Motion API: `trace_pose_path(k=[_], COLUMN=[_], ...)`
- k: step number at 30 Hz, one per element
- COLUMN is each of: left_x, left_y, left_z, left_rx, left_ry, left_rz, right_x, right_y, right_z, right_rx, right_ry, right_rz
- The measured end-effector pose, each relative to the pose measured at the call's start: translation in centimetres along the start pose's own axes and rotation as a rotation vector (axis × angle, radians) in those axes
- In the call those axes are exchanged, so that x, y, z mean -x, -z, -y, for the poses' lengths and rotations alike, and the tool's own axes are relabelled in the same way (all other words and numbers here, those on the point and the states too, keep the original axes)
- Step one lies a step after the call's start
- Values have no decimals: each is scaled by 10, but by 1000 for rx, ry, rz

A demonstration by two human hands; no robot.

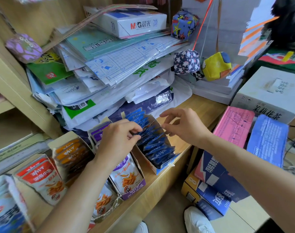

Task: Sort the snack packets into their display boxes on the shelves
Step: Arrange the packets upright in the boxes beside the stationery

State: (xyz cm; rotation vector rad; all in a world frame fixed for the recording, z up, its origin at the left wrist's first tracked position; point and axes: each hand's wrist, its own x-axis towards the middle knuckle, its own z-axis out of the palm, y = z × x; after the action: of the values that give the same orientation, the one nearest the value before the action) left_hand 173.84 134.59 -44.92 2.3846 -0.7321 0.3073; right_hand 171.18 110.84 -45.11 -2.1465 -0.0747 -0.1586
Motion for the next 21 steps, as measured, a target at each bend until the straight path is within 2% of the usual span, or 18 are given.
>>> trace_pose_path(k=[4,7,14,17,21], left_x=[-1,-2,-7,-11,-9], left_y=[6,6,5,4,7], left_z=[2,5,13,12,13], left_rx=[-109,-174,-19,72,131], left_ry=[-33,-71,22,67,131], left_rz=[-10,-46,-115,-89,10], right_x=[-15,-19,-20,-18,-16], right_y=[4,5,-4,-11,-16], right_z=[3,5,11,17,17], right_rx=[198,237,241,161,207], right_ry=[-39,-10,132,199,185], right_rz=[74,115,101,87,124])
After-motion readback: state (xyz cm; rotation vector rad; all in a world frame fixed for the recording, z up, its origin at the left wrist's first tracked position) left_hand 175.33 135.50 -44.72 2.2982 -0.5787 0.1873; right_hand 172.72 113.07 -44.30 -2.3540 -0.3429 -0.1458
